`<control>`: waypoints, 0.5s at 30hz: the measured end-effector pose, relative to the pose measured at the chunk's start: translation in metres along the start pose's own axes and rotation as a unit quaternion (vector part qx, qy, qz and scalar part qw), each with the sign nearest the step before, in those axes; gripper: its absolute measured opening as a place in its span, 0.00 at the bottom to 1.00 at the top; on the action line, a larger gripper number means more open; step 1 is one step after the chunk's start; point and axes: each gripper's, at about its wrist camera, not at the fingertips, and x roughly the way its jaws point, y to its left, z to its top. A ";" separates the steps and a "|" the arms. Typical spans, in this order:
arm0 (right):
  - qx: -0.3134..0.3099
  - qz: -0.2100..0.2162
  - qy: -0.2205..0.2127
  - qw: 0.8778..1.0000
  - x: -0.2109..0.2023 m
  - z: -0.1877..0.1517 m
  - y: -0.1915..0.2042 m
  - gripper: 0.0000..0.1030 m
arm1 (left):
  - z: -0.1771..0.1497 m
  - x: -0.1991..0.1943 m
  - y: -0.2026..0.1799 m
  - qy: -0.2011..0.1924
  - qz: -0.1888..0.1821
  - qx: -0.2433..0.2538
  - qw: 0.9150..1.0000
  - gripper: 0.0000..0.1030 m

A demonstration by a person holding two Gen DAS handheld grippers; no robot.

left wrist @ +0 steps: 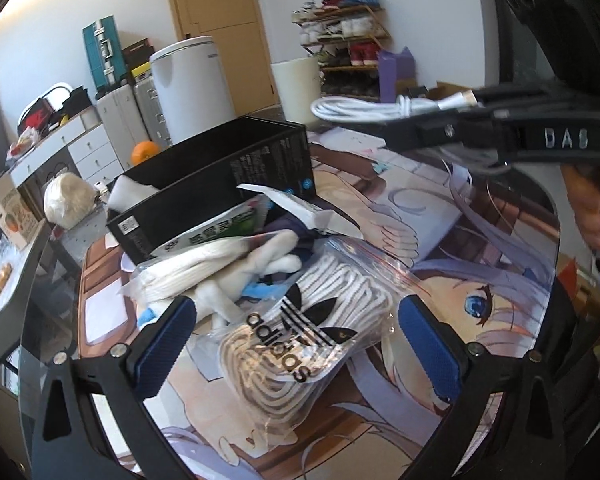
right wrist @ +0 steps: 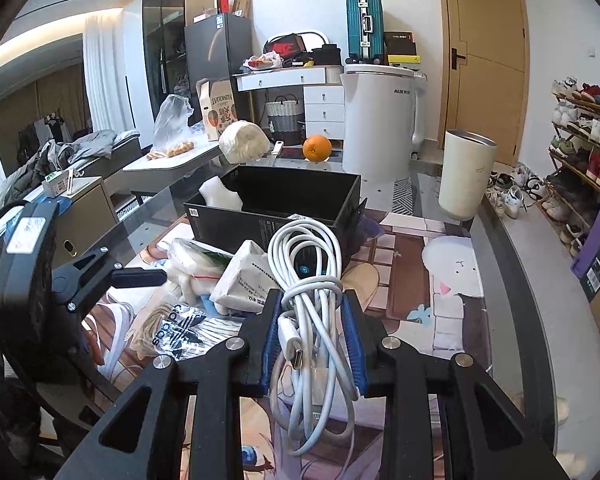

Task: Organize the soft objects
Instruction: 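Lift the white cable with the right gripper while the left grasps the adidas cord bag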

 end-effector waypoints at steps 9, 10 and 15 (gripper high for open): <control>-0.001 0.007 -0.002 1.000 -0.003 0.000 0.001 0.28 | 0.000 0.008 -0.007 0.023 -0.009 0.026 0.999 0.66; -0.002 0.008 -0.002 1.000 -0.003 0.000 0.002 0.28 | -0.001 0.007 -0.008 0.022 -0.012 0.029 0.999 0.62; -0.003 0.011 0.001 1.000 -0.002 -0.001 0.003 0.28 | -0.002 0.005 -0.008 0.015 -0.026 0.029 0.999 0.49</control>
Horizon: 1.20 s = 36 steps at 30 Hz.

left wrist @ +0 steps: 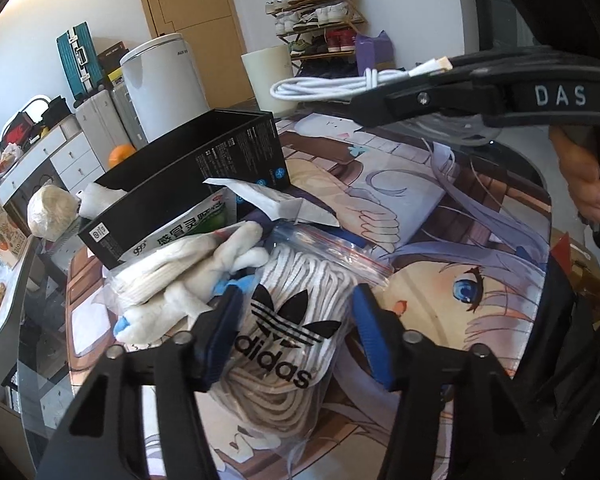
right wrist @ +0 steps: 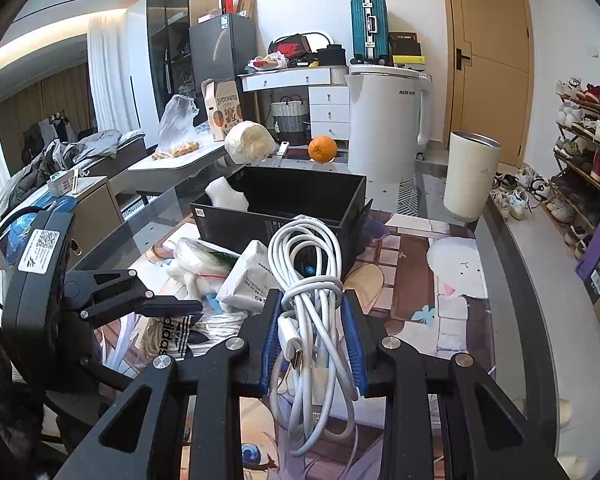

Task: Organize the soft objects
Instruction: 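Lift the white cable with the right gripper while the left grasps the adidas cord bag, then carry the white cable toward the black box with the right gripper while the left lifts the adidas bag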

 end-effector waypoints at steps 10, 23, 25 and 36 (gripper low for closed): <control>0.000 0.003 0.000 1.000 0.000 0.000 0.000 0.28 | 0.001 -0.007 -0.005 -0.009 0.002 0.005 1.000 0.37; -0.013 0.017 -0.009 1.000 -0.004 -0.002 0.005 0.28 | -0.003 -0.023 -0.006 -0.033 0.002 -0.020 0.999 0.35; -0.019 0.021 -0.009 1.000 -0.005 -0.005 0.007 0.28 | -0.004 -0.027 -0.006 -0.038 0.003 -0.025 0.999 0.35; -0.037 0.030 -0.005 0.999 -0.008 -0.015 0.012 0.28 | -0.007 -0.038 0.001 -0.055 0.006 -0.050 0.997 0.35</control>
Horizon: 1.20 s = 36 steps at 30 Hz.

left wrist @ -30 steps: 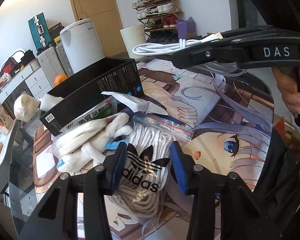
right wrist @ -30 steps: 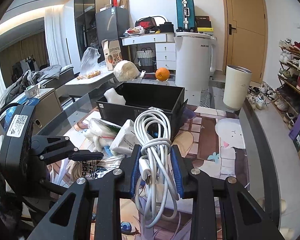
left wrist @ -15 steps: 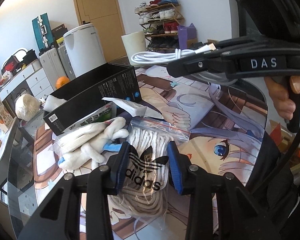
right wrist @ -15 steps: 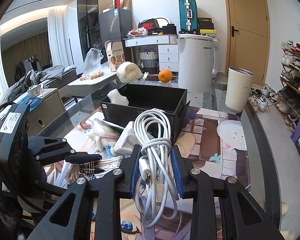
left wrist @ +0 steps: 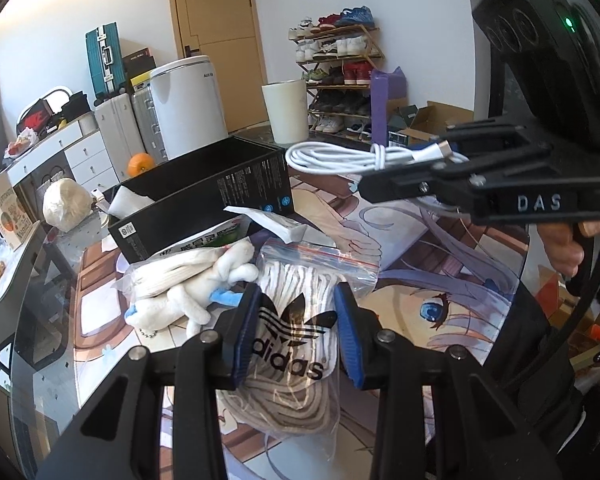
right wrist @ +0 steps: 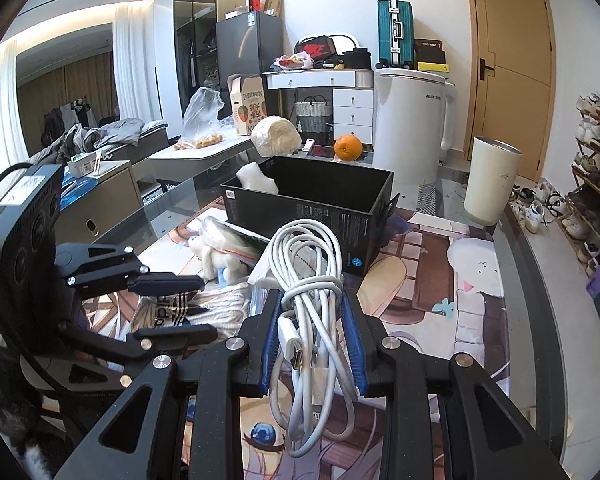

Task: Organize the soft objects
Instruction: 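Carry the white cable toward the black box with the right gripper while the left lifts the adidas bag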

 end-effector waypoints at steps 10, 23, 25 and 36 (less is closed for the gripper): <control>-0.006 0.004 -0.006 1.000 -0.004 -0.001 0.001 0.28 | 0.008 -0.014 0.006 -0.025 0.009 -0.021 0.999 0.18; -0.006 0.002 0.000 1.000 -0.004 -0.002 0.000 0.28 | -0.005 -0.002 -0.007 0.013 -0.021 0.014 1.000 0.57; -0.005 0.003 0.001 1.000 -0.003 -0.002 0.000 0.28 | -0.007 0.003 -0.005 0.027 -0.022 0.003 0.999 0.57; -0.009 0.006 0.007 1.000 0.004 -0.004 0.002 0.28 | -0.018 0.019 -0.007 0.064 -0.034 -0.001 0.997 0.41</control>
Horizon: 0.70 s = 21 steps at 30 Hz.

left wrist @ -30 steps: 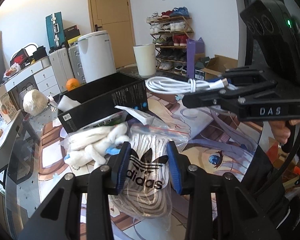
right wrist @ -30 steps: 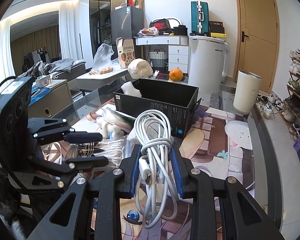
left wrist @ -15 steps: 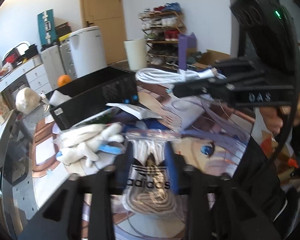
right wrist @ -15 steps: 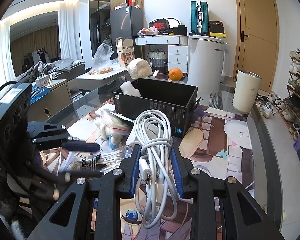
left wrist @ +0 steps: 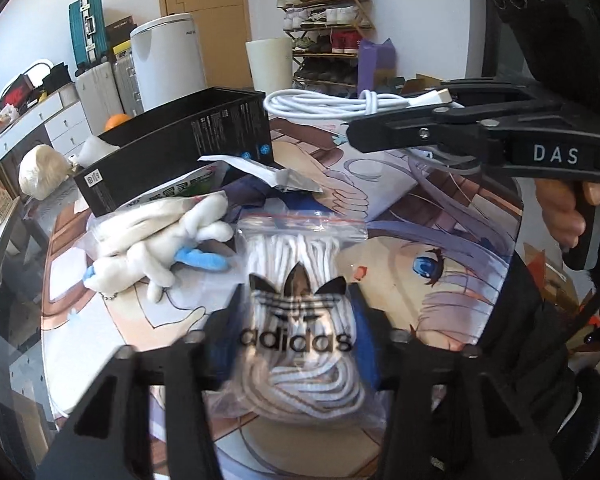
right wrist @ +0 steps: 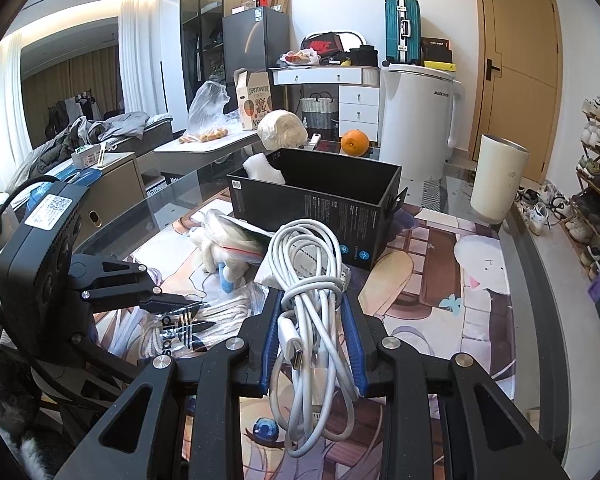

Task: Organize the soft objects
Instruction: 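Carry the white cable toward the black box with the right gripper while the left lifts the adidas bag, then drop the white cable into the black box with the right gripper while the left carries the adidas bag over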

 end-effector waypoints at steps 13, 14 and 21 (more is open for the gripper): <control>-0.007 -0.005 -0.021 1.000 -0.012 0.004 0.005 0.28 | 0.008 -0.032 0.017 -0.063 0.003 -0.043 0.997 0.39; -0.008 -0.005 -0.023 1.000 -0.013 0.005 0.005 0.28 | 0.008 -0.035 0.019 -0.070 0.005 -0.048 0.996 0.39; -0.009 -0.004 -0.033 0.999 -0.016 0.008 0.006 0.28 | 0.013 -0.047 0.024 -0.094 0.009 -0.056 0.994 0.39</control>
